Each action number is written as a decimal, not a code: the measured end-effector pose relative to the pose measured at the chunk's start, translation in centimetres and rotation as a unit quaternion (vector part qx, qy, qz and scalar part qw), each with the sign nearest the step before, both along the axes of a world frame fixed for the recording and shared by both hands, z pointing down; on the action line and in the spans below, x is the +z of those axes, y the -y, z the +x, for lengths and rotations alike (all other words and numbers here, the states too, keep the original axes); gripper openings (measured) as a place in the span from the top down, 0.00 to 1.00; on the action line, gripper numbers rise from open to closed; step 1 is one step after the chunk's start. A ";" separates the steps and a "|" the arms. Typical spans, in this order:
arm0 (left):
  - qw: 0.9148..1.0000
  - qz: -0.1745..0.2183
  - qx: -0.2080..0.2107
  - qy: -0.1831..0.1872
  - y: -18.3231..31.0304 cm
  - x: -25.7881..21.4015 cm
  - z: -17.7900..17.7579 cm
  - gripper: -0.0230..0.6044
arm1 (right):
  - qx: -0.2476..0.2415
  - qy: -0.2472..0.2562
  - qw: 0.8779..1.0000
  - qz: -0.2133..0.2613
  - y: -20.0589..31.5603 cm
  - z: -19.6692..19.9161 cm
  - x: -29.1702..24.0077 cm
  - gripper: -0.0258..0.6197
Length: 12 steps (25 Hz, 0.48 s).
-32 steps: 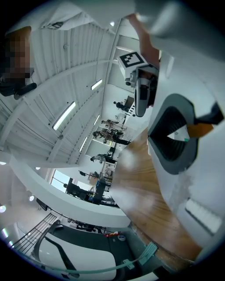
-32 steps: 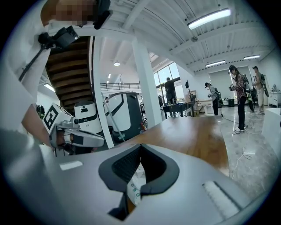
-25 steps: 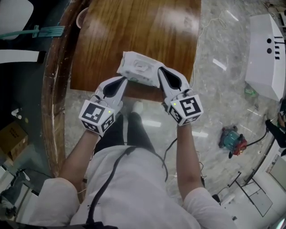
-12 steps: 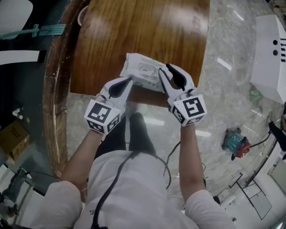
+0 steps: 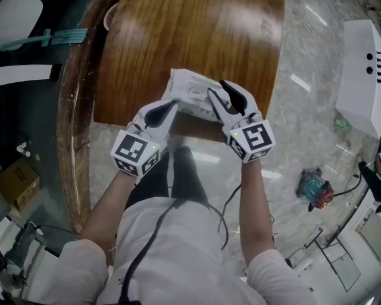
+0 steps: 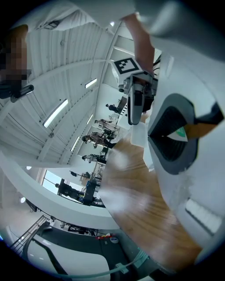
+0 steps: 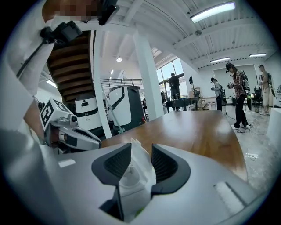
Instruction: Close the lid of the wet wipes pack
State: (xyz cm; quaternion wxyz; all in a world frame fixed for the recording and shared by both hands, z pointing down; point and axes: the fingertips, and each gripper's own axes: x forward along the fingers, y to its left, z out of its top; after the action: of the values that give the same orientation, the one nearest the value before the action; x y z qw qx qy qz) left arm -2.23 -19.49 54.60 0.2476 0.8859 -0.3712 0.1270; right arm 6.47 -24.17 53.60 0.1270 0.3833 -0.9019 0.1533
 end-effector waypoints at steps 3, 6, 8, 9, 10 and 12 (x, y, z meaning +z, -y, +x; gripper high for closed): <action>1.000 0.000 0.003 0.001 0.0 0.0 -0.2 0.96 | 0.002 0.003 1.000 -0.001 0.0 -0.1 0.1 0.72; 1.000 -0.003 0.006 0.001 -0.3 -0.1 -0.4 0.96 | -0.001 0.002 1.000 -0.004 -0.2 -0.1 0.1 0.72; 1.000 -0.004 0.007 0.002 -0.4 0.0 -0.4 0.96 | -0.002 0.002 1.000 -0.004 -0.3 -0.1 0.0 0.72; 1.000 -0.004 0.008 0.002 -0.4 0.0 -0.4 0.96 | -0.003 0.002 1.000 -0.005 -0.4 -0.1 0.1 0.72; 1.000 -0.004 0.008 0.002 -0.5 0.0 -0.4 0.96 | -0.003 0.001 1.000 -0.005 -0.5 -0.2 0.1 0.72; 1.000 -0.004 0.008 0.001 -0.6 0.0 -0.4 0.96 | -0.003 0.000 1.000 -0.006 -0.7 -0.3 0.3 0.72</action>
State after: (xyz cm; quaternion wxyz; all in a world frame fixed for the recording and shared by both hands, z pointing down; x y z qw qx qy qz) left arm -2.63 -18.92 54.64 0.2494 0.8876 -0.3642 0.1316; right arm 6.20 -23.45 53.88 0.1300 0.3796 -0.9022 0.1583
